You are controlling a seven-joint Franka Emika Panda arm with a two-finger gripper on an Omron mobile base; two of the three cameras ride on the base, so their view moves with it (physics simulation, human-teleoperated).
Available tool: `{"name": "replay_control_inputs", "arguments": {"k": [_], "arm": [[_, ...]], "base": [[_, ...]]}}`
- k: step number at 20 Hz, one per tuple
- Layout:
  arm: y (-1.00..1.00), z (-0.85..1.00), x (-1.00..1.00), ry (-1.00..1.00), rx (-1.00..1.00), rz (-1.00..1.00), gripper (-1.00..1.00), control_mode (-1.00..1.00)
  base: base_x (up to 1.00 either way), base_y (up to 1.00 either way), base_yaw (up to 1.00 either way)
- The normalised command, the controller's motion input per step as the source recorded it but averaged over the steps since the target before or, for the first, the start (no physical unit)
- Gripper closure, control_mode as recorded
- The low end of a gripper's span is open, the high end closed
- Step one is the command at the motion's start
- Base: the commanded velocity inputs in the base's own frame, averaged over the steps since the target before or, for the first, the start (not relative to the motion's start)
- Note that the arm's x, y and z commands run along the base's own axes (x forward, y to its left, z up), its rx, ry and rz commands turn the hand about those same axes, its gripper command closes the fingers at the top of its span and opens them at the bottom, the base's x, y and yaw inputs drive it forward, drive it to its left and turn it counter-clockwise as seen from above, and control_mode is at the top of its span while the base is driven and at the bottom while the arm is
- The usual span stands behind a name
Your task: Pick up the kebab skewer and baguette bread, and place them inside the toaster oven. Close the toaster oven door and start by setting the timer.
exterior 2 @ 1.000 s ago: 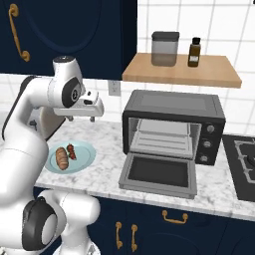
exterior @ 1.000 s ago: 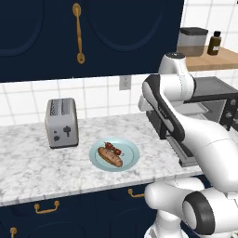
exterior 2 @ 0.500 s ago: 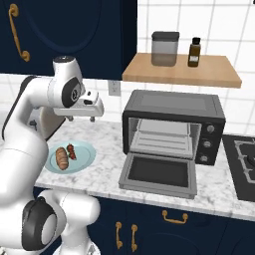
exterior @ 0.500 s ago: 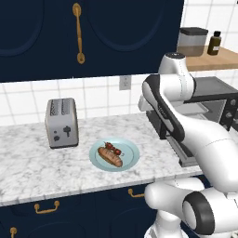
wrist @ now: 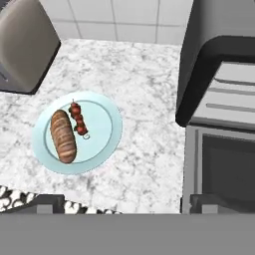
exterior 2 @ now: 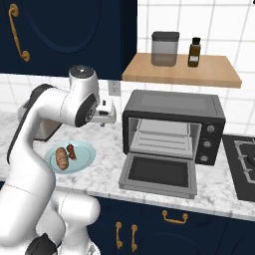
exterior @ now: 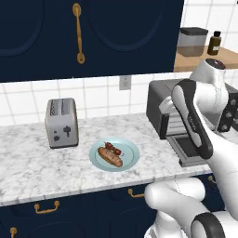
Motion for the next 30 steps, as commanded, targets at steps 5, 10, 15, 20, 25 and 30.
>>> {"name": "replay_control_inputs", "arguments": {"k": [5, 10, 15, 20, 25, 30], "arm": [[-1.0, -0.09, -0.27, -0.5, 0.18, 0.46, -1.0, -1.0], [-1.0, -0.23, 0.21, -0.31, 0.24, 0.39, -1.0, -1.0], [-0.71, -0.1, 0.46, -0.38, 0.24, 0.23, -1.0, -1.0], [-0.33, -0.22, 0.52, -0.21, 0.15, -0.06, -1.0, -1.0], [-0.27, -0.3, 0.8, -0.01, 0.07, -0.22, -1.0, -1.0], [-0.16, -0.38, 0.68, -0.02, 0.03, -0.09, -1.0, -1.0]], "base": [[0.0, 0.0, 0.0], [0.0, 0.0, 0.0], [0.0, 0.0, 0.0], [0.0, 0.0, 0.0], [0.0, 0.0, 0.0], [0.0, 0.0, 0.0]]}}
